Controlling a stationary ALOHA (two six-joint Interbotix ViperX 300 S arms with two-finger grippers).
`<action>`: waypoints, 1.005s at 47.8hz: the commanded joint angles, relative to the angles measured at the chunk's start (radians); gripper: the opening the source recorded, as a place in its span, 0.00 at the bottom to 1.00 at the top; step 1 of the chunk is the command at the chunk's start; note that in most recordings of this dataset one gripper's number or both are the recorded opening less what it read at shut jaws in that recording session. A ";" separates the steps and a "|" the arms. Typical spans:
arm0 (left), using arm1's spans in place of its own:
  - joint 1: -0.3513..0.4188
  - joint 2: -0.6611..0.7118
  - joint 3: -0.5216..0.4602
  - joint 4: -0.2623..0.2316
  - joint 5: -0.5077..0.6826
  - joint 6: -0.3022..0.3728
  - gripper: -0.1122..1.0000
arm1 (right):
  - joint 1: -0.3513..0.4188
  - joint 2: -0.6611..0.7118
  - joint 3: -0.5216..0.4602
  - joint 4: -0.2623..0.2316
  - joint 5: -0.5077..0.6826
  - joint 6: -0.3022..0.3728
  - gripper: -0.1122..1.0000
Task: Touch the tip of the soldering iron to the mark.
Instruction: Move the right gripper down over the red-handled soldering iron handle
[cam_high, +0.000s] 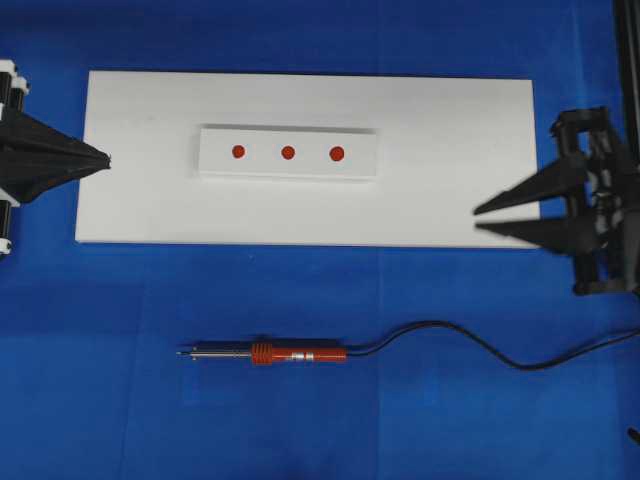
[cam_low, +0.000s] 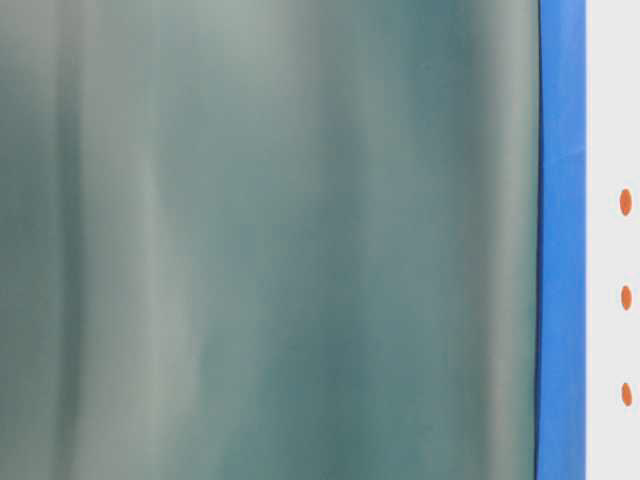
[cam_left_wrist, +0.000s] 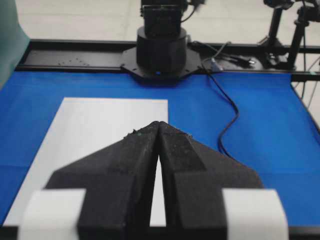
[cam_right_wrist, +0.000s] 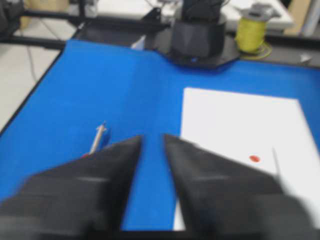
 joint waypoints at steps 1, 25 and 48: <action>0.000 0.003 -0.006 0.002 -0.005 0.000 0.10 | 0.017 0.069 -0.044 0.003 -0.029 0.009 0.44; 0.000 0.003 0.002 0.003 -0.011 0.002 0.10 | 0.129 0.557 -0.207 0.167 -0.221 0.032 0.89; 0.000 -0.018 0.017 0.002 -0.017 0.002 0.10 | 0.230 0.979 -0.402 0.348 -0.337 0.029 0.89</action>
